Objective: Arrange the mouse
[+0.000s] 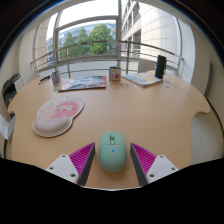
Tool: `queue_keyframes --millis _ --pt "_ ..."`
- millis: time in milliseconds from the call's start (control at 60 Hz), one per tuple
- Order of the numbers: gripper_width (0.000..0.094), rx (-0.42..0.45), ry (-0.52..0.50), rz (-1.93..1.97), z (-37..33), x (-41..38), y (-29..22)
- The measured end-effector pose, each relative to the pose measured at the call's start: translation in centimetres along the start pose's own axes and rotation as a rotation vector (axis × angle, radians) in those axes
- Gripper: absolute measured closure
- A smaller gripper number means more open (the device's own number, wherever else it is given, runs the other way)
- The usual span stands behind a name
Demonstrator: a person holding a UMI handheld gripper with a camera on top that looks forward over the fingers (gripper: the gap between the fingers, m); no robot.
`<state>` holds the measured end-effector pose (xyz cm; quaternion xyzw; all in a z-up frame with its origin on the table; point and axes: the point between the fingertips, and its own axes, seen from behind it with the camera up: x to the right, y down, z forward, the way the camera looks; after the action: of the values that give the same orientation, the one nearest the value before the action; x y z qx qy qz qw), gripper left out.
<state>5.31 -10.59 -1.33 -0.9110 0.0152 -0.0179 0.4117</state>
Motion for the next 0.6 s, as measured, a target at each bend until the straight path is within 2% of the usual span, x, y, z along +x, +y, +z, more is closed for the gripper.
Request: queue_keyframes --millis 50,100,217,433,517,600 --pt "0.0285 0.006 -0.015 0.003 0.5 -0.1 -0.2" --pt "0.0432 0.008 -0.016 -0.006 0.6 -0.1 -0.2" --pt "0.0469 0.022 -0.024 -0.024 0.7 -0.1 -0.3" --pt "0.0540 -0.002 0.009 0.008 0.2 -0.1 -0.4" --pt "0.0540 0.020 0.043 0.020 -1.0 0.3 -2.2" --pt "0.0539 0.092 0.072 0.060 -2.8 0.3 -6.7"
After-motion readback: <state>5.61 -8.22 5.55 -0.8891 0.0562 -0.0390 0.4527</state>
